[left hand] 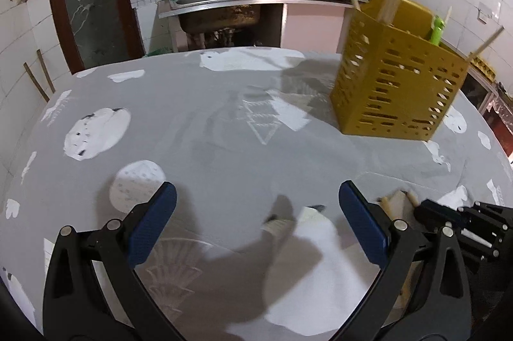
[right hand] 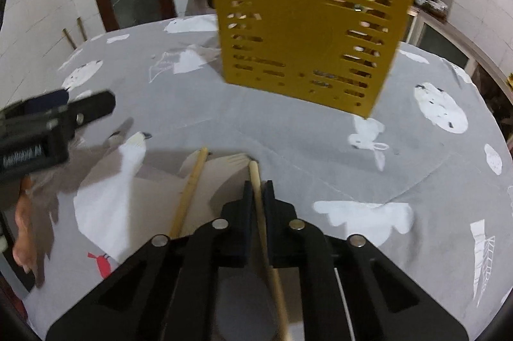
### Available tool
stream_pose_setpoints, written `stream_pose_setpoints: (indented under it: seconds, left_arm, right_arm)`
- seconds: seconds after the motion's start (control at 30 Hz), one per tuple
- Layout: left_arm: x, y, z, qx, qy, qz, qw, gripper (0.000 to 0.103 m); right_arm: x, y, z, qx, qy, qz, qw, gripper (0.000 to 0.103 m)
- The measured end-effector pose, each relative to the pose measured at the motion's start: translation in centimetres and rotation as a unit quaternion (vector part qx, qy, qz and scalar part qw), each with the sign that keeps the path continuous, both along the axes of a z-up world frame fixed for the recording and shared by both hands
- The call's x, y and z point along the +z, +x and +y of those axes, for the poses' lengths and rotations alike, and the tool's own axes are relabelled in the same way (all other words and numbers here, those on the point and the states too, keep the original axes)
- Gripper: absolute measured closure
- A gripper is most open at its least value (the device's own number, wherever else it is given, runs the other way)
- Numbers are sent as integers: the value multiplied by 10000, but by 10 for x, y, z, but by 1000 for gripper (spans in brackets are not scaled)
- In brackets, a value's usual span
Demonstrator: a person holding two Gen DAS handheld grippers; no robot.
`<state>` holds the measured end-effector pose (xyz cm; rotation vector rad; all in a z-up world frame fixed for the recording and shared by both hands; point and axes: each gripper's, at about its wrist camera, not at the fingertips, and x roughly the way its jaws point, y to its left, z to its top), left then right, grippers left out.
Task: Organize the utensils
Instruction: 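Grasp a wooden chopstick with the right tool while the left tool grasps another, then lift both held chopsticks over the yellow holder and lower them in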
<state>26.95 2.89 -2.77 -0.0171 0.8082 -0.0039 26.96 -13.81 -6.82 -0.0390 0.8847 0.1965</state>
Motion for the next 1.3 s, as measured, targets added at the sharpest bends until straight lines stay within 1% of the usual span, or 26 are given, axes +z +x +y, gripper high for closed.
stream_pose_setpoints:
  seconds: [0.1, 0.3, 0.4, 0.47, 0.5, 0.53, 0.57, 0.6, 0.63, 0.67, 0.73, 0.77, 0.83, 0.87, 0.93, 1.0, 1.13, 1.23, 1.3]
  left_arm:
    - [-3, -2, -17, -164, -9, 79, 9998, 5]
    - [-13, -5, -57, -440, -110, 291, 9985, 6]
    - [-20, -5, -77, -468, 7, 450, 9979, 10]
    - [-26, -6, -85, -463, 30, 571, 9973, 19]
    - [-28, -5, -88, -476, 3, 648, 9968, 27]
    - [-31, -5, -91, -492, -39, 739, 9960, 38]
    - [-34, -4, -93, -506, -84, 872, 9949, 42]
    - [-35, -5, -95, -463, -40, 864, 9952, 43]
    - [-34, -5, -96, -442, -18, 844, 9954, 48]
    - [-34, -5, -97, -457, -36, 874, 9951, 50]
    - [-34, -3, -97, -430, -73, 924, 9948, 59]
    - [-35, -1, -96, -415, -93, 945, 9946, 61]
    - [-34, 3, -96, -410, -135, 975, 9943, 76]
    - [-33, 5, -97, -425, -138, 991, 9941, 80]
    - [-33, 8, -98, -449, -131, 1009, 9938, 92]
    - [-32, 11, -99, -460, -153, 1009, 9937, 96]
    - [-29, 13, -95, -495, -256, 973, 9937, 96]
    - [-22, 12, -93, -493, -284, 850, 9948, 96]
    - [-13, 11, -90, -495, -295, 682, 9960, 96]
  right_arm:
    - [1, 1, -24, -343, 131, -20, 9993, 97]
    - [1, -3, -71, -968, 230, -53, 9950, 97]
    - [0, -3, -84, -1117, 320, -56, 9932, 97]
    - [-1, -2, -89, -1126, 324, -36, 9931, 96]
    - [-3, 0, -88, -1122, 331, 5, 9931, 96]
    - [-4, 1, -90, -1133, 362, 39, 9929, 96]
    - [-5, 1, -91, -1149, 382, 41, 9926, 96]
    - [-5, 3, -91, -1170, 384, 63, 9924, 96]
    - [-5, 4, -90, -1170, 369, 84, 9924, 96]
    - [-5, 6, -90, -1172, 344, 96, 9925, 96]
    - [-6, 11, -89, -1190, 282, 159, 9924, 96]
    - [-5, 12, -89, -1203, 248, 175, 9923, 96]
    - [-5, 13, -86, -1223, 131, 161, 9923, 96]
    - [-5, 13, -85, -1231, 107, 140, 9922, 96]
    - [-5, 13, -85, -1252, 131, 86, 9920, 96]
    - [-4, 10, -87, -1256, 197, 46, 9919, 96]
    - [6, 0, -91, -1281, 397, -171, 9908, 97]
    - [17, -7, -94, -1310, 508, -407, 9892, 97]
    - [28, -12, -96, -1317, 583, -617, 9876, 97]
